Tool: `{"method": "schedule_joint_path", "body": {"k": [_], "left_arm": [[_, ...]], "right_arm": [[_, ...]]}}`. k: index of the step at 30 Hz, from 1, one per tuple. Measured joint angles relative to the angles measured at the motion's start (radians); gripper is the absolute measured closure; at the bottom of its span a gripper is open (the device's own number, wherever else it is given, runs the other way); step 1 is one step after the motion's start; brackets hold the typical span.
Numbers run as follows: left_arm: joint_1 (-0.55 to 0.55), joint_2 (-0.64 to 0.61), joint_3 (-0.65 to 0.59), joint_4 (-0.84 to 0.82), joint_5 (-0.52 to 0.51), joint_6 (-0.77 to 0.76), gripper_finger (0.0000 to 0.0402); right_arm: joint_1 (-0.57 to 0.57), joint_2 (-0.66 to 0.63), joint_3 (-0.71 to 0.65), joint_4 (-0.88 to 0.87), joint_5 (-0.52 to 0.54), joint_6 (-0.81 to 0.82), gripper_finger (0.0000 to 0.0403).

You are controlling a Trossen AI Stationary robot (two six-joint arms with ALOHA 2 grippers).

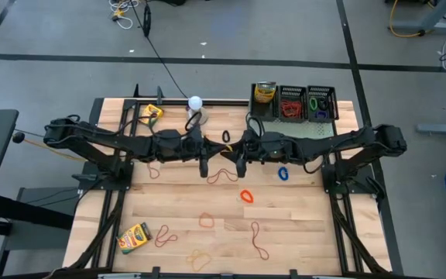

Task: Pick & Place Office Desk Supplies
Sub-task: Put the middle yellow rubber band into the middle basket on the shelf

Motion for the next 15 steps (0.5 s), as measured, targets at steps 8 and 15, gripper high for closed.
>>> {"method": "schedule_joint_path", "body": {"k": [8,15], "left_arm": [[0.0,0.0,0.0,0.054,0.0,-0.009,0.039],[0.0,0.0,0.0,0.054,0.0,-0.029,0.0366]], "right_arm": [[0.0,0.0,0.0,0.015,0.0,-0.05,0.0332],[0.0,0.0,0.0,0.016,0.001,-0.063,0.0372]]}}
